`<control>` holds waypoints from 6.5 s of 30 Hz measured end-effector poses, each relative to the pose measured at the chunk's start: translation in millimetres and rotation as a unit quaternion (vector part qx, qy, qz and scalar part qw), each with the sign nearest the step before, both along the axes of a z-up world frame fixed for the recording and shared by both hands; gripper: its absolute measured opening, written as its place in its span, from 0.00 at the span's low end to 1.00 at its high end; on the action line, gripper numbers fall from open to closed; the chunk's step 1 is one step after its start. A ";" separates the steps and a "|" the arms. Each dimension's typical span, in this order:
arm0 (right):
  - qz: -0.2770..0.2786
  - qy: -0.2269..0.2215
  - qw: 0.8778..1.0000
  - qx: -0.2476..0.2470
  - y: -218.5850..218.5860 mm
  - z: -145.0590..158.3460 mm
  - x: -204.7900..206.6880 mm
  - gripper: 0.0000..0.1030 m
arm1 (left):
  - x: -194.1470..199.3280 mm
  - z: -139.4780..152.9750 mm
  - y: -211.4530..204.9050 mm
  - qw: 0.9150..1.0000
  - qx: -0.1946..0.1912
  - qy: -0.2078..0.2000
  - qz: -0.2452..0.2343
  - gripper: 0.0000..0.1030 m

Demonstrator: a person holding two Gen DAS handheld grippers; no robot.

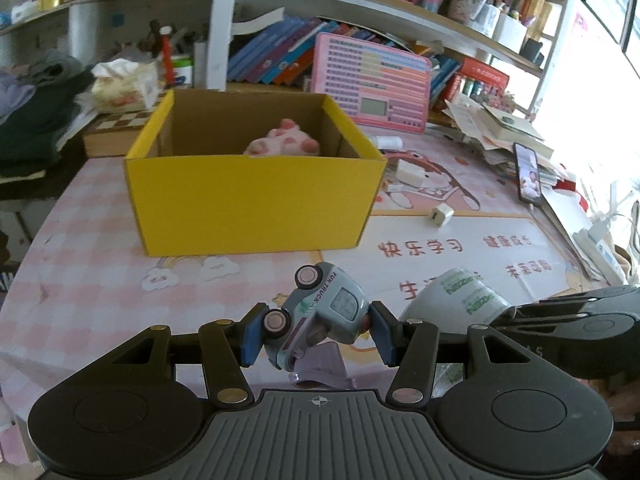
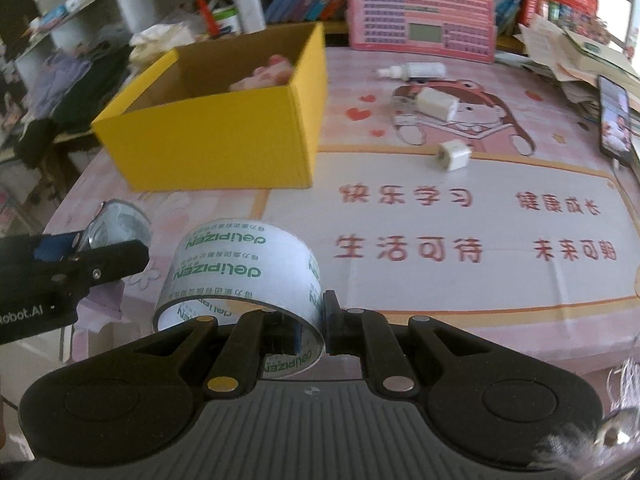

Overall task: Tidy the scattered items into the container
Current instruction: 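Carry the tape roll and toy car over the yellow box with both tools, then open both tools to drop the tape roll and toy car into the box, then withdraw both open tools from the box toward the white chargers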

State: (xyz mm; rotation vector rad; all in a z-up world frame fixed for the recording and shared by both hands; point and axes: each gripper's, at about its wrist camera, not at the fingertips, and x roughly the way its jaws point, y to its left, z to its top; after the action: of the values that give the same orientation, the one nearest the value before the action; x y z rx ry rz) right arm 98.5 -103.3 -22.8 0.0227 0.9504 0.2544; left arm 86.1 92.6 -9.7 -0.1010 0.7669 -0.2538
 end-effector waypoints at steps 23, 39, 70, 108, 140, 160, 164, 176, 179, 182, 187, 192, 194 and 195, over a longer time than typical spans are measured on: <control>0.069 -0.002 0.998 -0.004 53.1 0.5 -6.2 0.09 | -23.2 0.5 46.7 0.998 -0.001 -0.005 0.062 0.51; 0.119 -0.018 0.993 -0.004 76.1 6.4 12.7 0.10 | -16.2 8.3 64.9 0.994 -0.001 -0.020 0.105 0.51; 0.227 -0.140 0.954 -0.134 102.4 31.0 215.7 0.10 | 207.9 38.1 39.1 0.995 0.080 -0.042 0.032 0.51; 0.247 -0.184 0.949 -0.071 69.7 88.0 181.7 0.55 | 194.3 79.5 17.2 0.986 0.132 -0.103 0.026 0.81; 0.050 -0.155 0.986 -0.044 38.8 45.1 6.3 0.86 | 10.7 21.9 33.4 0.990 0.084 -0.029 0.112 0.96; 0.023 -0.086 0.995 -0.053 21.0 22.8 -27.4 0.86 | -23.5 10.3 24.8 0.994 0.088 -0.010 0.062 0.96; 0.024 -0.073 0.995 -0.056 20.6 19.5 -29.9 0.86 | -22.3 6.1 16.8 0.995 0.093 -0.002 0.039 0.96; 0.003 -0.053 0.996 -0.078 -1.4 14.6 -33.3 0.86 | -14.2 -6.7 4.8 0.998 0.055 0.029 0.021 0.96; -0.001 -0.049 0.996 -0.081 -7.6 12.7 -33.8 0.86 | -10.2 -12.1 -0.7 0.998 0.047 0.046 0.015 0.96; -0.002 -0.043 0.996 -0.078 -14.9 9.8 -33.1 0.86 | -7.6 -15.9 -10.2 0.997 0.046 0.059 -0.001 0.96; -0.010 -0.031 0.997 -0.069 -30.9 5.7 -28.8 0.86 | -6.2 -16.1 -32.9 0.996 0.052 0.060 -0.030 0.96; -0.015 -0.030 0.997 -0.075 -47.6 4.7 -22.6 0.86 | 1.9 -17.6 -56.7 0.995 0.056 0.066 -0.046 0.96; -0.016 -0.031 0.997 -0.075 -56.6 4.4 -21.4 0.86 | 6.5 -18.3 -67.6 0.995 0.057 0.069 -0.052 0.96; -0.019 -0.030 0.997 -0.075 -62.1 4.1 -20.3 0.86 | 8.6 -18.3 -73.9 0.994 0.058 0.069 -0.057 0.96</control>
State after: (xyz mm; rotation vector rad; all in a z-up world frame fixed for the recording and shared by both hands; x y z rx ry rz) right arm 78.2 -165.5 -18.7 -0.1036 0.9057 0.1474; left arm 94.7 18.7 -28.0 0.0358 0.9252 -0.3126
